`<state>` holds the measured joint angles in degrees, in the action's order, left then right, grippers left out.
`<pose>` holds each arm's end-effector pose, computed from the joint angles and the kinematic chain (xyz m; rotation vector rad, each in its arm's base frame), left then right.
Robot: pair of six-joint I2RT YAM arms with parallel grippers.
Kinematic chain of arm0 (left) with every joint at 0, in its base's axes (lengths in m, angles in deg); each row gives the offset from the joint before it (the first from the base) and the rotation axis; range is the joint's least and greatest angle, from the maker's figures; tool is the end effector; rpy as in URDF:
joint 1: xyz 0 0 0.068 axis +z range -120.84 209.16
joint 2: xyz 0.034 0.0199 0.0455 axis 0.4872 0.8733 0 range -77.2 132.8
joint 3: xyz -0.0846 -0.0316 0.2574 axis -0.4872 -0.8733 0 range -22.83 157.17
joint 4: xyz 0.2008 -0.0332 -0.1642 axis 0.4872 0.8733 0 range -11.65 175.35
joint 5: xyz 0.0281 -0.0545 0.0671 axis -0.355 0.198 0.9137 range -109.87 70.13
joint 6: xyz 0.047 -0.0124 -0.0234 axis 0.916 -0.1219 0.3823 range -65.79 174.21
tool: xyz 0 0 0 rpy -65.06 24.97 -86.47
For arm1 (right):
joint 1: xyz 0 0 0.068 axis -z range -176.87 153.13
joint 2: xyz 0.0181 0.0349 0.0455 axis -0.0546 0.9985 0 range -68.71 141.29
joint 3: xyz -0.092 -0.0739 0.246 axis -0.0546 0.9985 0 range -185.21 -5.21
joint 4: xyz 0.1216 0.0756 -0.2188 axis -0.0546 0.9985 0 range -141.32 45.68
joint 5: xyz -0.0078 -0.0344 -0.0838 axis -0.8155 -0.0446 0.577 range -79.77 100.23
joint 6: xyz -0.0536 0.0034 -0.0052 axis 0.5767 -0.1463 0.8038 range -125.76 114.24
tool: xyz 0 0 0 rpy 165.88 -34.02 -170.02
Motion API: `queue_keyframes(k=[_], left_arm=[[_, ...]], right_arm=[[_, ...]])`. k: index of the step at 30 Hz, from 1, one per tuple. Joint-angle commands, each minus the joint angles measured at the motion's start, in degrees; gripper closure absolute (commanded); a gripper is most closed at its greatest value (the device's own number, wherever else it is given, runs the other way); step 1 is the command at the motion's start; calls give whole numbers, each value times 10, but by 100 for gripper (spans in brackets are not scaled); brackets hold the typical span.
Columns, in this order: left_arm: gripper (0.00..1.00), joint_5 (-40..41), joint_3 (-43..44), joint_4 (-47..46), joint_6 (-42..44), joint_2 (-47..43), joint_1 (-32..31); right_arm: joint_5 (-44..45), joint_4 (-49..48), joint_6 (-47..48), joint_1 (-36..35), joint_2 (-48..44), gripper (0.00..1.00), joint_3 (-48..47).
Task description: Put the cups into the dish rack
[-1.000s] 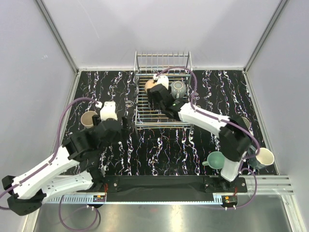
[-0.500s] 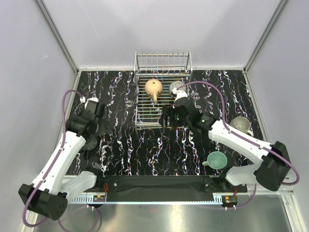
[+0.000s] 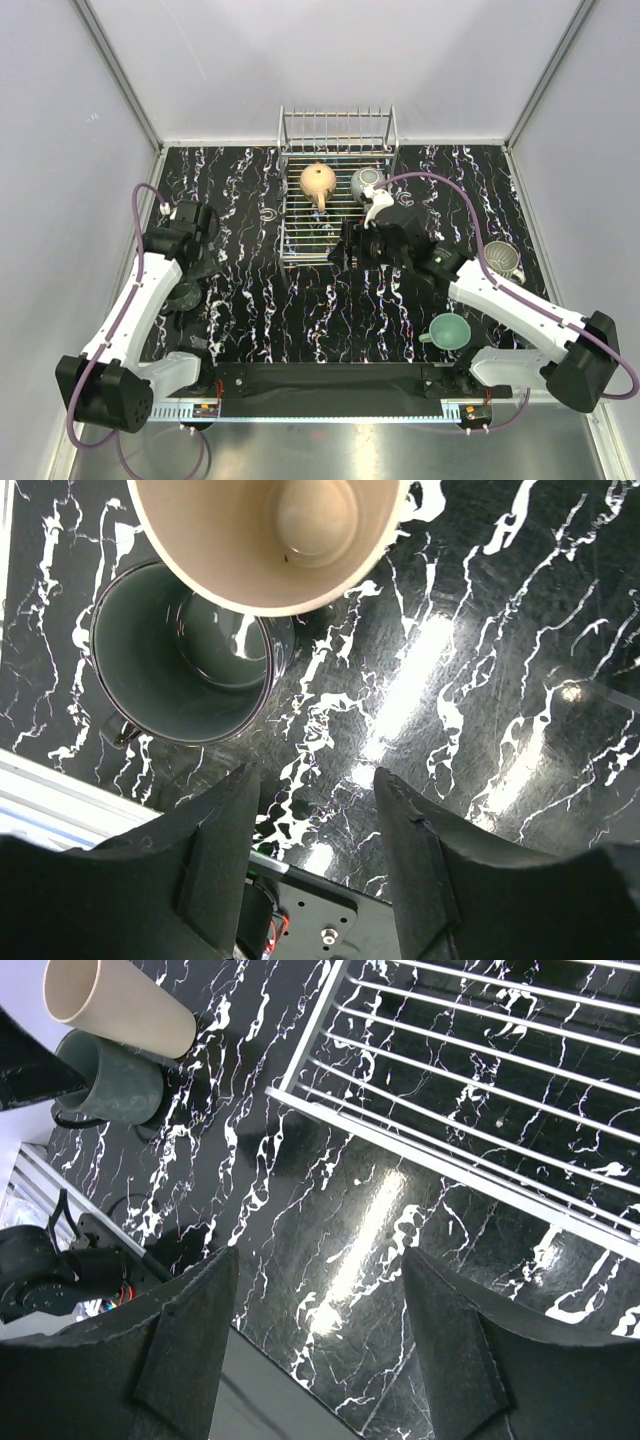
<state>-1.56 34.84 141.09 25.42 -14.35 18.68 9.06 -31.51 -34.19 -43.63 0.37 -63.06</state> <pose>0.1884 -0.0234 0.2862 -0.5070 2.6177 0.2297 0.1855 0.1983 0.3147 -0.3660 2.1877 0.7828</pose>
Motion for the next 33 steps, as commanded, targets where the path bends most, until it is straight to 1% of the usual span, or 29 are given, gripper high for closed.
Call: queue_keyframes(k=[1, 6, 11, 17, 21, 24, 26, 28, 29, 32, 33], left_arm=[[46, 6, -4, -24, -19, 7, 10], [46, 31, -3, -33, -19, 14, 29], [46, 9, -24, -52, -31, 10, 64], [46, 21, -39, -54, -57, 4, 85], [48, 39, -39, -50, -75, -9, 101], [50, 22, -35, -49, -92, -34, 104], [53, -16, -36, -53, -86, -45, 105], [53, -23, -27, -39, -96, -49, 105], [53, -20, -23, -34, -98, -53, 104], [53, 28, 7, -18, -116, -76, 105], [52, 61, 19, -13, -129, -80, 105]], right_arm=[[-9, -20, 16, -3, -32, 26, 9], [-8, -21, 17, -3, -55, 26, 16], [2, -21, 24, -3, -74, 25, 27], [-1, -24, 23, -3, -77, 25, 31], [-7, -26, 25, -3, -73, 25, 30], [-9, -23, 29, -3, -67, 25, 27], [-9, -21, 32, -3, -64, 24, 26], [-9, -21, 34, -3, -62, 25, 24], [-8, -21, 35, -3, -62, 24, 21], [-13, -16, 35, -3, -58, 24, 15], [-15, -14, 35, -3, -56, 24, 12]])
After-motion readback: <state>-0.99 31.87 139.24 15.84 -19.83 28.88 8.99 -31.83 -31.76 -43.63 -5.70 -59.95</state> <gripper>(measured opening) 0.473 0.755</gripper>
